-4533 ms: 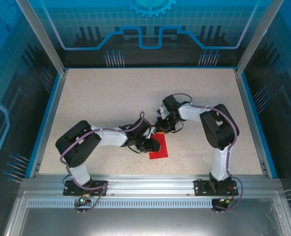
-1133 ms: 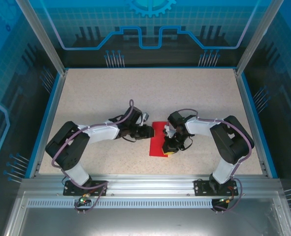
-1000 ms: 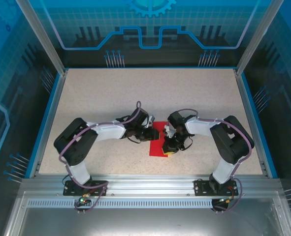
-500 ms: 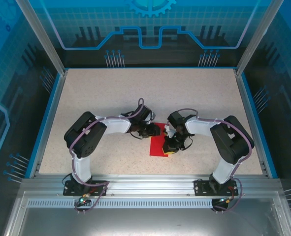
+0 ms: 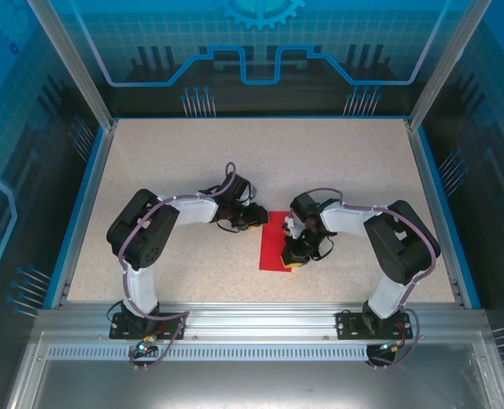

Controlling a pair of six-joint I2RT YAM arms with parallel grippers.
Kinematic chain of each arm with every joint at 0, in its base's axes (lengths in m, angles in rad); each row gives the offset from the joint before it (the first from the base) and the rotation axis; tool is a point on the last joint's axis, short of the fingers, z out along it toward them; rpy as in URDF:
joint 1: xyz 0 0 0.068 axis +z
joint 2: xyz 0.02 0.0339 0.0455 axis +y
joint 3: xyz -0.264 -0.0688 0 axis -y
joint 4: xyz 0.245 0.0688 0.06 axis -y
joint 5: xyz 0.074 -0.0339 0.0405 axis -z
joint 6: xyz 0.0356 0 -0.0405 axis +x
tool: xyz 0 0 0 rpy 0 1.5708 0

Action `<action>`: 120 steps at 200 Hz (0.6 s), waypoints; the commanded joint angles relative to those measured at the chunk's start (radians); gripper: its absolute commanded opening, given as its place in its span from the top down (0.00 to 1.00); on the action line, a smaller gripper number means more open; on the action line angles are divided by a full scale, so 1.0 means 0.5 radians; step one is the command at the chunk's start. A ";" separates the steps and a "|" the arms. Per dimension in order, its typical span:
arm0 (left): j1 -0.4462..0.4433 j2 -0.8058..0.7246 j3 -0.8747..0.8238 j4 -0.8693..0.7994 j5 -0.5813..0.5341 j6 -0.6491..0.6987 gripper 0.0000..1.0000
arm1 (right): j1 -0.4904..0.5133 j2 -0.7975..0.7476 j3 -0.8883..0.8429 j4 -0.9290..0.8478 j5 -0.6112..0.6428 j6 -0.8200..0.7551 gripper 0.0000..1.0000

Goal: Fold a paper plane with a square sheet of paper (fold left side to right side)

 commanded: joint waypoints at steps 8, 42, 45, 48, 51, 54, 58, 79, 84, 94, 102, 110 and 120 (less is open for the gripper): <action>0.043 -0.198 -0.109 0.040 -0.031 0.051 0.65 | -0.010 0.120 -0.090 -0.140 0.470 -0.017 0.91; -0.049 -0.174 -0.079 0.089 0.113 0.068 0.67 | -0.012 0.125 -0.087 -0.137 0.469 -0.018 0.91; -0.061 -0.160 -0.062 0.083 0.115 0.072 0.67 | -0.011 0.125 -0.089 -0.138 0.470 -0.020 0.91; -0.071 -0.146 -0.044 0.077 0.113 0.073 0.67 | -0.012 0.126 -0.089 -0.139 0.468 -0.018 0.91; -0.076 -0.131 -0.028 0.072 0.110 0.075 0.67 | -0.014 0.124 -0.088 -0.138 0.468 -0.018 0.91; -0.083 -0.114 -0.013 0.066 0.113 0.077 0.67 | -0.013 0.125 -0.089 -0.138 0.468 -0.018 0.91; -0.093 -0.089 0.010 0.064 0.115 0.078 0.67 | -0.012 0.123 -0.087 -0.138 0.467 -0.018 0.91; -0.107 0.040 0.134 0.028 0.101 0.071 0.68 | -0.012 0.125 -0.083 -0.140 0.468 -0.018 0.91; -0.106 0.069 0.161 0.018 0.094 0.069 0.68 | -0.013 0.126 -0.082 -0.140 0.468 -0.020 0.91; -0.108 0.126 0.214 -0.001 0.088 0.077 0.68 | -0.012 0.125 -0.077 -0.143 0.469 -0.019 0.91; -0.107 0.171 0.256 -0.019 0.080 0.079 0.68 | -0.013 0.122 -0.077 -0.145 0.469 -0.021 0.91; -0.105 0.206 0.288 -0.032 0.065 0.087 0.67 | -0.012 0.125 -0.073 -0.150 0.470 -0.023 0.91; -0.103 0.254 0.335 -0.090 0.013 0.105 0.67 | -0.013 0.121 -0.076 -0.149 0.470 -0.022 0.91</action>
